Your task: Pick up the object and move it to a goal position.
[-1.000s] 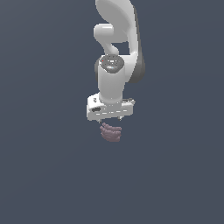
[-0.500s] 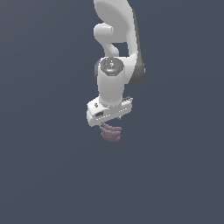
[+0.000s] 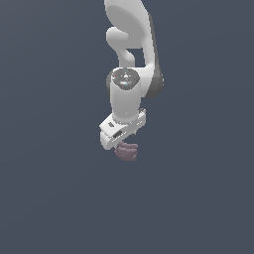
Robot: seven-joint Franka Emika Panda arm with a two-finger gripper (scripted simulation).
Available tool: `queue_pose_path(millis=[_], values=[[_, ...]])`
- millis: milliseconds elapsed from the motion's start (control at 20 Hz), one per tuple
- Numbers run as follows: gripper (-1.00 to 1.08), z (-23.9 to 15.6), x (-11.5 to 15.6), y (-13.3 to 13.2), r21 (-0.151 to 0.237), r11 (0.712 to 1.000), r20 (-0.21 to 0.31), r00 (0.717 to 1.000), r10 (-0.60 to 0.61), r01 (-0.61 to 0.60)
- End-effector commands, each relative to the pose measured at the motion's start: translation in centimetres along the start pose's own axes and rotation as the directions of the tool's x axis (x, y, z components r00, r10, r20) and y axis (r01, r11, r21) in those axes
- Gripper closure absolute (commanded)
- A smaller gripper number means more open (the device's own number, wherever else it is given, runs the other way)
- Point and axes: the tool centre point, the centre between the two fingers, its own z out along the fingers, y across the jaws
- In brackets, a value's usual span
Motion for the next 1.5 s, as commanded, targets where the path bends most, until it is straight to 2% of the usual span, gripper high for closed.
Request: queue_pose_path(millis=[0,300,750,1150,1450], values=[[-0.92,0.14,0.12,0.08,0.001,0.998,-0.002,0.998,-0.069,0.069],[-0.92,0.45,0.39,0.27,0.003,0.974,-0.009,0.974,-0.227,0.227],[-0.92,0.82,0.76,0.52,0.001,0.905,-0.019,0.905,-0.426,0.426],[-0.92,0.97,0.94,0.64,-0.001,0.859,-0.024,0.859,-0.512,0.512],[-0.92,1.0,0.95,0.67,-0.002,0.852,-0.025,0.852,-0.523,0.523]])
